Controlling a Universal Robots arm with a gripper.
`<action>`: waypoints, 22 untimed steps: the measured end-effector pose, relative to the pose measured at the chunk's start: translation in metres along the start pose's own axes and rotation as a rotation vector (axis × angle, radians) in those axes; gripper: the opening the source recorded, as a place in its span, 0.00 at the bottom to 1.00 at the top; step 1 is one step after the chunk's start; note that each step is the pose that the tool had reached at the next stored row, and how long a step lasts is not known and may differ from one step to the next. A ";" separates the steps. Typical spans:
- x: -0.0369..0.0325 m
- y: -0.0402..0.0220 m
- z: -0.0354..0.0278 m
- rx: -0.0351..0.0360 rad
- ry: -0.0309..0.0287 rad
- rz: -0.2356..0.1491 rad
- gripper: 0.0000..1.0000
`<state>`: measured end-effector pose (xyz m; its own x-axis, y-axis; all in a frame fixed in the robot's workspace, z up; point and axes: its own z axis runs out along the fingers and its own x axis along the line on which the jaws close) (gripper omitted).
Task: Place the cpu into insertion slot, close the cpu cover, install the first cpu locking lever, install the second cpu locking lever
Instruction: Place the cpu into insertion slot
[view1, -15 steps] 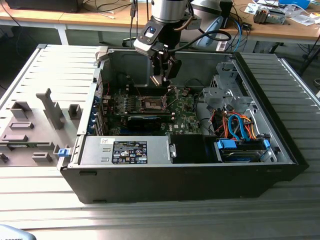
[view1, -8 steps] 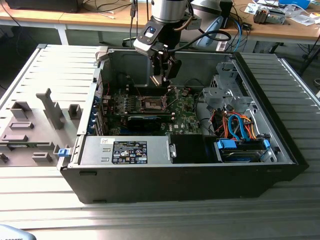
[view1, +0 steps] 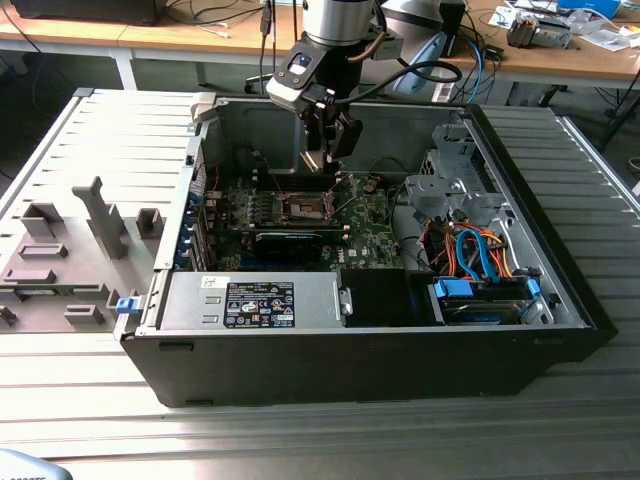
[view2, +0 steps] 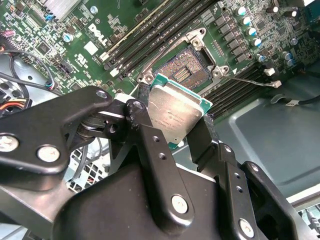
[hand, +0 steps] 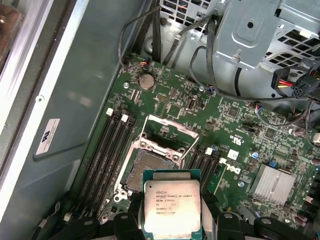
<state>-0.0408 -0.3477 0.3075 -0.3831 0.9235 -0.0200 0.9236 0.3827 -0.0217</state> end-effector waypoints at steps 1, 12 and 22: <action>0.0000 0.0000 0.0000 0.0001 0.0000 0.001 0.55; 0.0000 0.0000 0.0001 0.0006 -0.0004 0.015 0.55; 0.0000 0.0000 0.0002 0.0009 -0.0003 0.026 0.55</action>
<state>-0.0408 -0.3477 0.3072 -0.3594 0.9330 -0.0209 0.9331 0.3589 -0.0221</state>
